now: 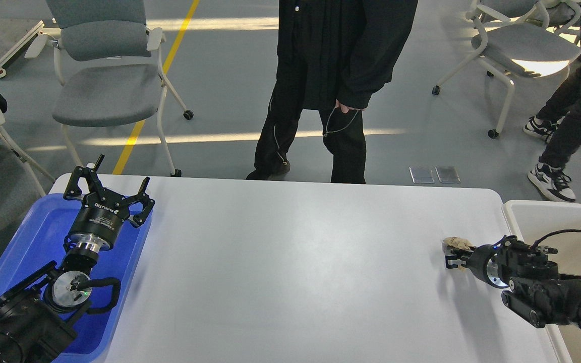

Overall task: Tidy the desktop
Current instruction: 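Lift the paper ball and carry it over the white bin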

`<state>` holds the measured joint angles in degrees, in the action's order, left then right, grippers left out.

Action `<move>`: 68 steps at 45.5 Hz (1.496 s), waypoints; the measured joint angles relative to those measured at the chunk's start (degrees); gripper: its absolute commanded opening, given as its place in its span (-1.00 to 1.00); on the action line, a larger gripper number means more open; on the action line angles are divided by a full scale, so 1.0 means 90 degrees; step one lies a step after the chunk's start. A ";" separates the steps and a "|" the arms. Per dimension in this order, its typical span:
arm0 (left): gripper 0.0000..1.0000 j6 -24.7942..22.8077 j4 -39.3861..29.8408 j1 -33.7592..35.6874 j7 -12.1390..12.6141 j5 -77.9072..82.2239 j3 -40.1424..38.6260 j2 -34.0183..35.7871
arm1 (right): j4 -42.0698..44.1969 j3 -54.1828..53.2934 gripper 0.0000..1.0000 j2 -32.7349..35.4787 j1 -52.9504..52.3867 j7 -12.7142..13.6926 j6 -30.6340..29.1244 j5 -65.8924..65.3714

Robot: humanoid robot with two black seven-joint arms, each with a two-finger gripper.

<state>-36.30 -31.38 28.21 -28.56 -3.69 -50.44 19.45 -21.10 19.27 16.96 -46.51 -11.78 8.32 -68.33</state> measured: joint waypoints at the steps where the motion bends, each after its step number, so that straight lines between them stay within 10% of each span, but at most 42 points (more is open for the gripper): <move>1: 1.00 0.0000 0.0000 0.0000 0.0000 0.0000 0.0000 0.0000 | 0.0003 0.0000 -1.00 -0.0002 0.0002 -0.0012 -0.0004 0.0000; 23: 1.00 -0.0001 0.0000 0.0000 0.0000 0.0005 0.0007 -0.0001 | -0.0354 0.0009 -1.00 0.0219 -0.0338 -0.0265 -0.0228 0.0207; 68: 1.00 -0.0010 0.0000 0.0000 0.0000 -0.0001 0.0002 0.0000 | -0.5082 0.1080 -1.00 0.3843 -0.4324 -0.0046 -0.1902 0.0383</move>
<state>-36.39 -31.38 28.21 -28.56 -3.70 -50.43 19.45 -66.84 29.00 51.55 -85.43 -12.20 -8.80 -64.89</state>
